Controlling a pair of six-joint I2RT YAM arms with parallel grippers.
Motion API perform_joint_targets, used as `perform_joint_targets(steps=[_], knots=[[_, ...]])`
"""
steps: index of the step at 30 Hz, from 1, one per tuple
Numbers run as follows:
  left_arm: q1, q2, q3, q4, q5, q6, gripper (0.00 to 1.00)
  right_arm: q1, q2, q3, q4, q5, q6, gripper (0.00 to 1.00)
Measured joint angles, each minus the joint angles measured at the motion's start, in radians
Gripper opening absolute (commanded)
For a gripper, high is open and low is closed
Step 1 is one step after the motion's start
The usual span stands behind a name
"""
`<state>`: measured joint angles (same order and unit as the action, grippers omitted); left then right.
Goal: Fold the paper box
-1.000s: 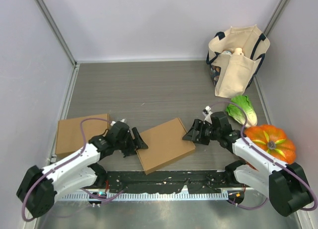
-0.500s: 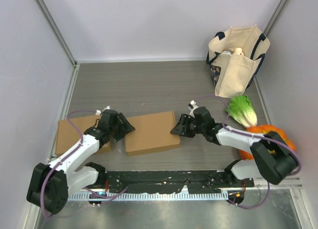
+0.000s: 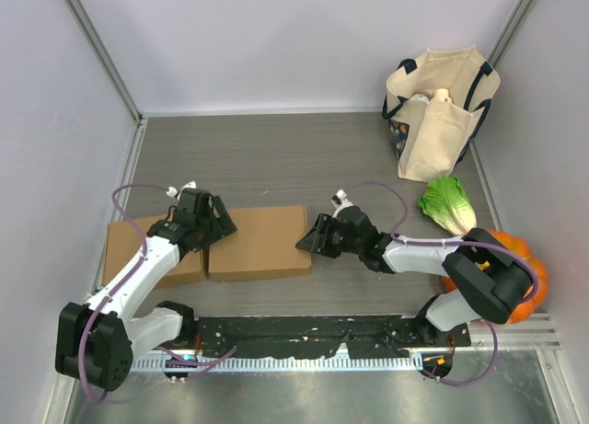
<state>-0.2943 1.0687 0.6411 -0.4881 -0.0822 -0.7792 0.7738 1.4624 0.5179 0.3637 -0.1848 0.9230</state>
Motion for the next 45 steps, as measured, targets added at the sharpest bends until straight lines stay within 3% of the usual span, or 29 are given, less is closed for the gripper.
perform_joint_targets(steps=[4, 9, 22, 28, 36, 40, 45], knots=[[-0.003, -0.035, 0.043, -0.068, 0.003, 0.024, 0.94, 0.006, 0.006, 0.024, -0.016, 0.0, -0.022, 0.46], [-0.006, -0.114, 0.099, -0.154, 0.002, 0.061, 0.94, 0.009, 0.022, 0.058, -0.034, 0.0, -0.049, 0.48], [-0.015, -0.101, 0.388, -0.343, -0.039, 0.229, 0.94, 0.015, 0.039, 0.06, -0.021, -0.003, -0.053, 0.56], [-0.015, -0.235, 0.415, -0.322, 0.013, 0.242, 0.91, 0.014, 0.068, 0.063, 0.011, -0.026, -0.058, 0.56], [-0.015, -0.275, 0.433, -0.264, 0.151, 0.238, 0.89, 0.014, 0.14, 0.169, -0.001, -0.048, -0.145, 0.6], [-0.015, -0.272, 0.426, -0.266, 0.193, 0.237, 0.9, 0.014, 0.108, 0.209, -0.084, -0.012, -0.181, 0.64], [-0.015, -0.295, 0.451, -0.269, 0.255, 0.237, 0.91, 0.017, -0.161, 0.23, -0.428, 0.19, -0.264, 0.71]])
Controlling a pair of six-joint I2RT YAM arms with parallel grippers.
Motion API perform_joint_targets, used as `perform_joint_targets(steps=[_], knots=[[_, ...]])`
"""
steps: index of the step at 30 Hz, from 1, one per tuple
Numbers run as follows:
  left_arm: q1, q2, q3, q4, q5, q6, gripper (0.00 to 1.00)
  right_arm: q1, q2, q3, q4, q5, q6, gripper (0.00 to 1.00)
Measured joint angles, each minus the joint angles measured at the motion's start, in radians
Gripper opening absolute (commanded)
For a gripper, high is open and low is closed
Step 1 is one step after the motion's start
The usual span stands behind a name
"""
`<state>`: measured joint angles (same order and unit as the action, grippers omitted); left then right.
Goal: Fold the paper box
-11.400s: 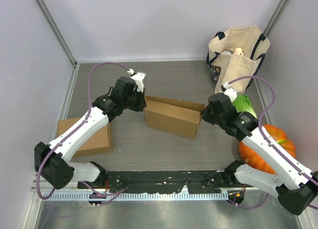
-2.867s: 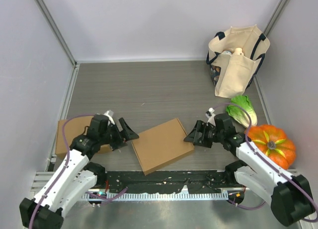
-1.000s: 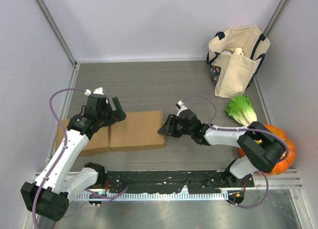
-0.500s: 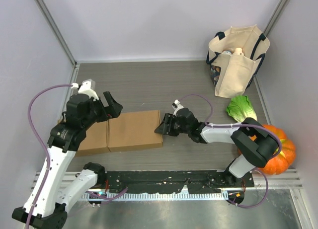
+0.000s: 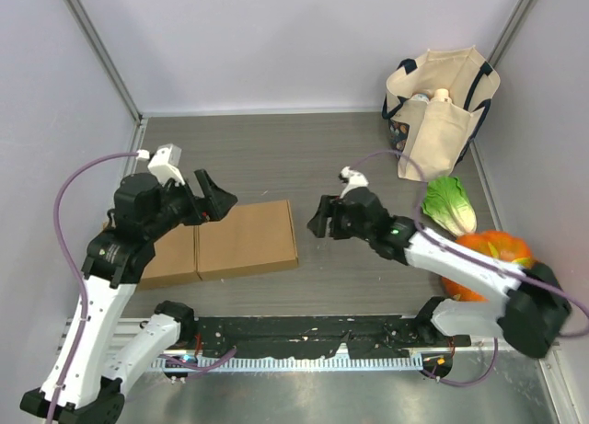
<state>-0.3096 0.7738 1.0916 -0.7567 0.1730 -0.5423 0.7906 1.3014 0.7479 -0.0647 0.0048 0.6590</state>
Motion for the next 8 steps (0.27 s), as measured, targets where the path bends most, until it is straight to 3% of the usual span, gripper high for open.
perform_joint_targets(steps=[4, 8], knots=[[0.0, -0.039, 0.083, 0.026, 0.052, -0.002, 0.93, 0.0, -0.324, 0.09, -0.268, 0.182, -0.086, 0.78], [0.0, -0.08, 0.193, 0.08, 0.082, 0.001, 0.95, 0.0, -0.612, 0.278, -0.401, 0.298, -0.166, 0.83]])
